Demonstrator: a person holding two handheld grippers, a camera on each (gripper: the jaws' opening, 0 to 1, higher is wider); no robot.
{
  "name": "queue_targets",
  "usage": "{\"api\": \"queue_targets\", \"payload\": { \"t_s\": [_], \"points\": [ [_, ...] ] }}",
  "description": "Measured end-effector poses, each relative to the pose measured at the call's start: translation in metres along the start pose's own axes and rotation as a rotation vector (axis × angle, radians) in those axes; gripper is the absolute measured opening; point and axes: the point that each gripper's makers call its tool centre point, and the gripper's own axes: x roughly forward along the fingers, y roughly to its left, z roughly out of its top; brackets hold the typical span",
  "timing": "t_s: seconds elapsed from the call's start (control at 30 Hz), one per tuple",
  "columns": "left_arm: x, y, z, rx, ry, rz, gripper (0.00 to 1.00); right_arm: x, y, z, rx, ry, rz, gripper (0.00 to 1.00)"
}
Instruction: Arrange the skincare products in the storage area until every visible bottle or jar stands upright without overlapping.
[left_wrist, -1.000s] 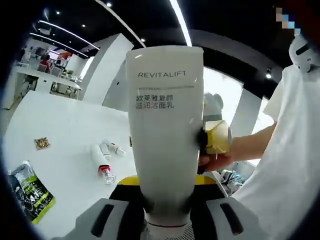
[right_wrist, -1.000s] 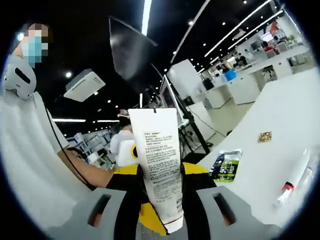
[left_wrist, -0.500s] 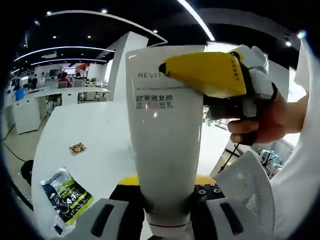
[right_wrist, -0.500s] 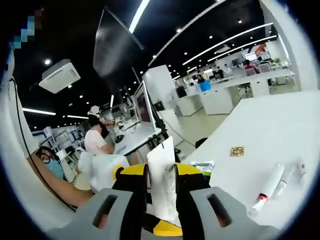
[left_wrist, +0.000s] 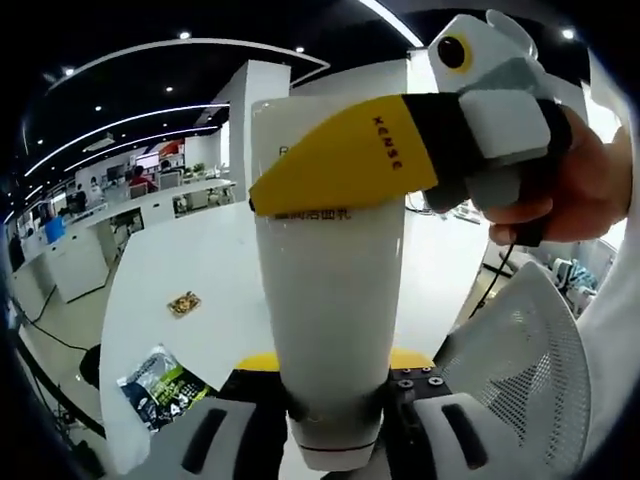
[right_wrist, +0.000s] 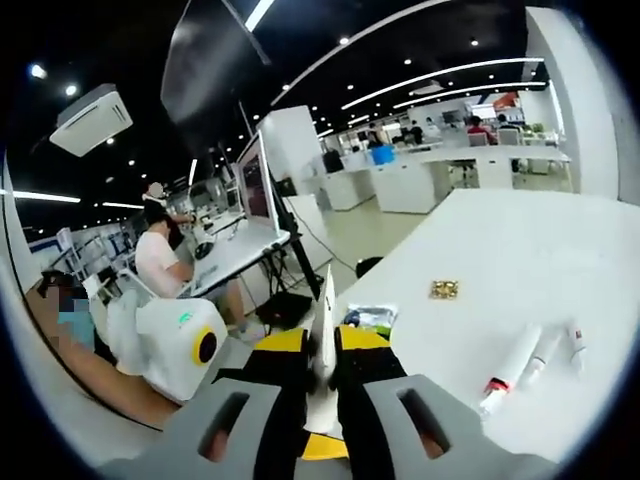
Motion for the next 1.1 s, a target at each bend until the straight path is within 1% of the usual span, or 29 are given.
{"api": "queue_targets", "payload": {
  "t_s": [0.1,0.13,0.17,0.2,0.23,0.37,0.47,0.53,0.57,0.6,0.7,0.73,0.77,0.8,0.83,0.87,0.9,0.97,1.03,1.07,1.1],
  "points": [
    [0.0,0.003,0.001,0.001,-0.008,0.012,0.37,0.003,0.003,0.002,0.01,0.004,0.032,0.06],
    [0.0,0.003,0.002,0.006,-0.013,0.015,0.37,0.004,0.005,0.002,0.016,0.009,0.049,0.06],
    [0.0,0.003,0.003,0.018,-0.019,0.011,0.37,0.004,0.01,0.002,0.016,0.02,0.085,0.05],
    [-0.001,0.002,0.004,0.023,-0.024,0.01,0.38,0.004,0.01,0.002,0.004,0.025,0.084,0.05],
    [-0.001,0.001,0.005,0.022,-0.027,0.009,0.38,0.003,0.012,0.003,-0.023,0.033,0.107,0.05],
    [-0.002,-0.002,0.01,0.024,-0.058,-0.006,0.38,0.0,0.012,0.007,-0.035,0.038,0.143,0.05],
    [-0.002,-0.004,0.011,0.024,-0.064,-0.018,0.38,-0.001,0.014,0.006,-0.047,0.049,0.178,0.05],
    [-0.002,-0.007,0.011,0.027,-0.061,-0.031,0.39,-0.003,0.021,0.004,-0.078,0.07,0.22,0.05],
    [-0.002,-0.01,0.01,0.036,-0.058,-0.044,0.4,-0.004,0.026,0.002,-0.115,0.082,0.257,0.05],
    [-0.002,-0.011,0.01,0.041,-0.057,-0.048,0.4,-0.004,0.028,0.001,-0.128,0.093,0.27,0.05],
    [-0.002,-0.017,0.008,0.066,-0.045,-0.074,0.41,-0.007,0.039,-0.003,-0.188,0.124,0.337,0.05],
    [-0.002,-0.019,0.007,0.074,-0.044,-0.08,0.42,-0.008,0.042,-0.004,-0.193,0.127,0.355,0.05],
    [-0.002,-0.021,0.007,0.08,-0.044,-0.088,0.42,-0.01,0.047,-0.005,-0.204,0.134,0.391,0.05],
    [-0.002,-0.024,0.008,0.081,-0.047,-0.103,0.42,-0.01,0.047,-0.003,-0.206,0.13,0.386,0.05],
    [-0.003,-0.025,0.008,0.086,-0.047,-0.112,0.42,-0.012,0.05,-0.004,-0.206,0.138,0.41,0.05],
    [-0.003,-0.027,0.008,0.088,-0.048,-0.121,0.42,-0.013,0.051,-0.004,-0.224,0.138,0.419,0.05],
    [-0.003,-0.028,0.008,0.09,-0.048,-0.127,0.42,-0.014,0.052,-0.004,-0.225,0.142,0.432,0.05],
    [-0.003,-0.031,0.007,0.1,-0.048,-0.142,0.42,-0.015,0.052,-0.004,-0.234,0.143,0.44,0.05],
    [-0.003,-0.035,0.006,0.098,-0.042,-0.171,0.42,-0.019,0.056,-0.006,-0.263,0.155,0.491,0.05],
    [-0.003,-0.038,0.006,0.087,-0.043,-0.194,0.42,-0.02,0.057,-0.006,-0.242,0.162,0.503,0.05],
    [-0.004,-0.04,0.007,0.083,-0.049,-0.209,0.41,-0.021,0.058,-0.006,-0.246,0.163,0.517,0.05]
  ]
}}
